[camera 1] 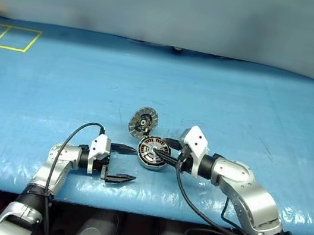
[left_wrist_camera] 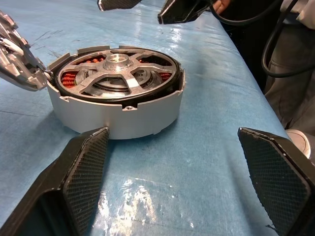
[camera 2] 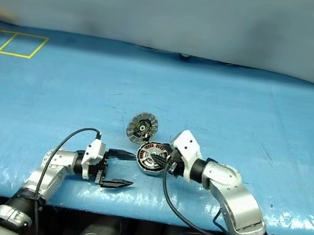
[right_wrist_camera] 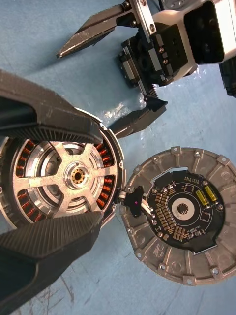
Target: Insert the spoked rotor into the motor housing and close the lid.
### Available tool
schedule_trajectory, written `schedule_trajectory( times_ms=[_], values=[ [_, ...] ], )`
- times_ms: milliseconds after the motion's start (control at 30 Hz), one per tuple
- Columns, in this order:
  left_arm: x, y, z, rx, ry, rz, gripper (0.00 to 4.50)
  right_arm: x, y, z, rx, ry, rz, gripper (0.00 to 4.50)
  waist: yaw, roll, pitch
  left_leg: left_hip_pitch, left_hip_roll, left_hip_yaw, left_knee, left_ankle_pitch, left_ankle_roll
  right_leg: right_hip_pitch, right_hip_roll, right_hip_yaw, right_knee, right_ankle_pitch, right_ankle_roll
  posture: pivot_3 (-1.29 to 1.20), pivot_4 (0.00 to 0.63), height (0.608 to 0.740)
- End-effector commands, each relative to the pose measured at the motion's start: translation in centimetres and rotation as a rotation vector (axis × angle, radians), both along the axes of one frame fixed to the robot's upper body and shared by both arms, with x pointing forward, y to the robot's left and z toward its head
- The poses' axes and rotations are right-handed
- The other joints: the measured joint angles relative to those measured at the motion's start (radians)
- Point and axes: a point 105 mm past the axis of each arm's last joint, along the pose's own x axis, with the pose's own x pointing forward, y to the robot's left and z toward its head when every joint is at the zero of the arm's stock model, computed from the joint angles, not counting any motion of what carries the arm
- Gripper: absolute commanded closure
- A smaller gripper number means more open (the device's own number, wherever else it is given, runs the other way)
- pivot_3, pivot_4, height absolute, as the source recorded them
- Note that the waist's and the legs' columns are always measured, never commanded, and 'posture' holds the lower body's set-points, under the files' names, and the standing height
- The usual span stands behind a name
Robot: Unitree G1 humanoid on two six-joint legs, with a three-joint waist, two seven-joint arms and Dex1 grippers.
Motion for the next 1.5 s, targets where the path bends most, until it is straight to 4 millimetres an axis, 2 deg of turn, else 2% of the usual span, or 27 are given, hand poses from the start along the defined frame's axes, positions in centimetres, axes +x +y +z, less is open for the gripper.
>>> schedule_trajectory(
  times_ms=[33,133,333,500,733,833,1000,1100,1233,1400,1500],
  values=[
    [0.4,0.9,0.9,-0.008,-0.039,0.038,0.02,0.2,0.5,0.3,0.015,-0.027,-0.005,3.53,-0.001,0.0,0.0,0.0,0.0,0.0,0.0,0.0,0.0,0.0,0.0,0.0,0.0,0.0,0.0,0.0,0.15,0.74],
    [0.3,1.5,1.0,0.001,-0.036,0.054,0.02,-0.2,1.0,-0.1,0.009,-0.015,0.016,4.49,-0.002,0.0,0.0,0.0,0.0,0.0,0.0,0.0,0.0,0.0,0.0,0.0,0.0,0.0,-0.001,0.0,0.15,0.74],
    [0.4,2.3,1.2,0.018,-0.038,0.075,0.02,-0.7,1.5,-1.1,-0.017,0.007,0.038,4.49,-0.001,0.0,0.0,0.0,0.0,0.0,0.0,0.0,0.0,0.0,0.0,0.0,0.0,0.0,0.0,0.0,0.15,0.74],
    [0.4,2.4,1.2,0.018,-0.039,0.084,0.02,-0.9,1.3,-3.0,-0.098,0.029,0.029,4.49,-0.002,0.0,0.0,0.0,0.0,0.0,0.0,0.0,-0.001,0.0,0.0,0.0,0.0,0.0,0.0,0.0,0.15,0.74],
    [0.8,2.3,1.4,0.002,-0.041,0.121,0.02,-0.8,0.7,-3.9,-0.159,0.014,0.005,4.49,-0.002,0.0,0.0,0.002,0.0,0.0,0.0,-0.001,-0.003,0.001,0.0,0.0,0.001,-0.002,0.003,0.0,0.15,0.74],
    [2.1,2.4,2.3,-0.048,-0.047,0.215,0.02,-0.7,0.9,-2.2,-0.072,-0.018,-0.002,4.49,-0.001,0.0,0.0,0.003,0.0,0.0,0.0,-0.001,-0.004,0.001,0.0,0.0,0.001,-0.002,0.004,0.0,0.15,0.74],
    [4.0,3.2,1.5,0.035,0.006,0.362,0.02,-0.5,0.8,0.7,0.039,-0.081,-0.027,4.49,0.001,0.0,0.0,0.002,0.0,0.0,0.0,-0.001,-0.003,0.001,0.0,0.0,0.001,-0.002,0.004,0.0,0.15,0.74],
    [5.0,3.5,1.3,0.057,0.029,0.432,0.02,-0.7,0.5,1.7,0.071,-0.101,-0.048,4.49,0.001,-0.001,0.0,0.002,0.0,0.0,0.0,-0.001,-0.003,0.001,0.001,0.0,0.001,-0.002,0.004,0.0,0.15,0.74],
    [5.8,3.3,1.5,0.068,0.01,0.481,0.93,-1.0,0.0,2.0,0.078,-0.109,-0.084,4.5,0.0,-0.001,0.0,0.002,0.0,0.0,0.0,-0.001,-0.003,0.001,0.001,0.0,0.001,-0.002,0.004,0.0,0.15,0.74],
    [7.7,2.8,2.6,0.067,-0.053,0.585,2.68,-1.6,-1.0,1.4,0.072,-0.087,-0.14,4.5,0.007,-0.001,0.001,0.002,0.0,0.0,0.001,-0.001,-0.004,0.001,0.0,0.0,0.001,-0.001,0.004,0.0,0.15,0.74],
    [9.6,3.2,3.2,0.066,-0.086,0.708,3.71,-2.0,-1.5,0.9,0.058,-0.068,-0.161,4.5,0.01,-0.002,0.001,0.002,0.0,0.0,0.001,-0.001,-0.004,0.001,0.0,0.0,0.001,-0.002,0.005,0.0,0.15,0.74]
  ],
)
